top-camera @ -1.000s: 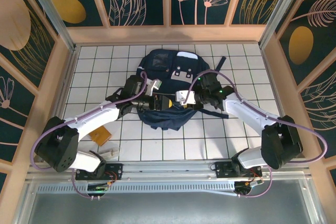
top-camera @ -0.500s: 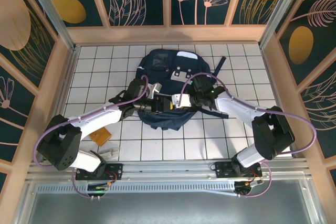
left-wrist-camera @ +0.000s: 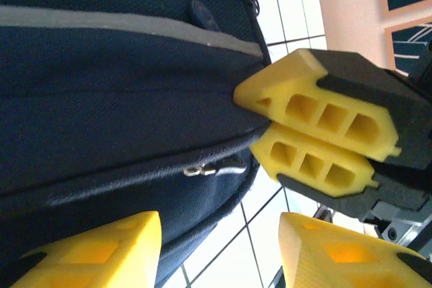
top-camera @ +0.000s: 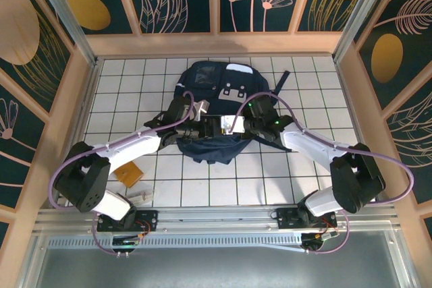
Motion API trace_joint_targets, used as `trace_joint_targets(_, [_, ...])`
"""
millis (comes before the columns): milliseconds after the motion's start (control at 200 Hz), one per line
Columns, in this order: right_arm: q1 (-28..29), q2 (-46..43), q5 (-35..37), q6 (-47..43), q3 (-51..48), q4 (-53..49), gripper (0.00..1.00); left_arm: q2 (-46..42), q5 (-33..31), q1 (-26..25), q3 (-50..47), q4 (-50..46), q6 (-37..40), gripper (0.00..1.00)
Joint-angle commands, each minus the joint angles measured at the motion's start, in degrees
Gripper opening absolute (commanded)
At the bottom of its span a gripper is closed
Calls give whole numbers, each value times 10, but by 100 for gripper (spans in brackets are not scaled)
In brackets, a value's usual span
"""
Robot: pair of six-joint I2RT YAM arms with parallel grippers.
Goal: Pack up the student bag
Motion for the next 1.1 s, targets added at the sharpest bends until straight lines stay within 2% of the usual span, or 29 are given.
trace_joint_targets(0, [0,-15,-56,14,2,75,0,9,-36,-4,20,25,-14,47])
trace_joint_targets(220, [-1,-21,-135,45,4,73,0,23,-77,-5,21,33,-37,38])
trace_joint_targets(591, [-1,-20,-160,68,15,79,0,31,-89,-5,37,15,-34,24])
trace_joint_targets(676, [-1,-21,-163,77,18,86,0,25,-109,-5,40,-10,-18,14])
trace_joint_targets(731, [-1,-23,-169,78,21,85,0,18,-123,-5,39,-22,-7,3])
trace_joint_targets(771, [-1,-23,-170,75,23,80,0,12,-129,-4,37,-27,6,0])
trace_joint_targets(916, [-10,-14,-153,34,46,15,0,-20,-206,-5,35,-79,46,0])
trace_joint_targets(1096, [-20,-19,-137,-6,48,-17,0,-68,-226,-4,16,-83,124,0])
